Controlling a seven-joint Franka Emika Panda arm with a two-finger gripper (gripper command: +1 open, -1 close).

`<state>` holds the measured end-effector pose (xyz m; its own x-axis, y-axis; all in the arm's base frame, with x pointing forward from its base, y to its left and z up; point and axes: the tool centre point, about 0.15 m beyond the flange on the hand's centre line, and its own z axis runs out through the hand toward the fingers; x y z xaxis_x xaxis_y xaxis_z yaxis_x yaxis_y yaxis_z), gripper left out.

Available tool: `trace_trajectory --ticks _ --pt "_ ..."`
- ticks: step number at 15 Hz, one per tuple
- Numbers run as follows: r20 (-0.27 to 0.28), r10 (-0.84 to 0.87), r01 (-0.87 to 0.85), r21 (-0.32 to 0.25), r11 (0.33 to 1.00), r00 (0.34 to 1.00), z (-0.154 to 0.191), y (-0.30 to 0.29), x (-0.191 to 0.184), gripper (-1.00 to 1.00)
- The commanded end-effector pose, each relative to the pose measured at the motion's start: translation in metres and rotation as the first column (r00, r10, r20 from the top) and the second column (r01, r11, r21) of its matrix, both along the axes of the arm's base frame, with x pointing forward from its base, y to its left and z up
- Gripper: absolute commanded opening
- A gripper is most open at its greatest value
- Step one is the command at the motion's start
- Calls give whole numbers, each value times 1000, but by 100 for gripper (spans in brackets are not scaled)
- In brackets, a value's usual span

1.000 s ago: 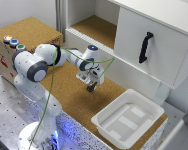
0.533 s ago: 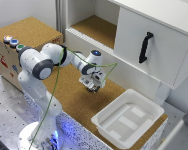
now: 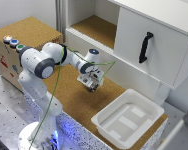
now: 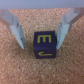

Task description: Put the grasped purple block inside the left cabinet

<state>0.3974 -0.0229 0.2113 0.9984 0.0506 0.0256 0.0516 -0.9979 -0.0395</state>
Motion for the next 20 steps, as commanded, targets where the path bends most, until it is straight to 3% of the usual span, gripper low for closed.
trace_trajectory --ticks 1,5,7,13,17,20 --pt "-7 -38 38 -65 997 999 -5 6 -3 -100" --pt "15 -53 54 -74 996 998 13 15 -12 -100" --pt "62 -17 22 -76 997 998 33 33 -13 -100" --pt "251 171 -143 -123 982 953 115 97 18 -100" --pt "419 274 -194 -225 955 866 192 145 58 -100" --pt "491 324 -199 -290 936 809 237 166 96 -100"
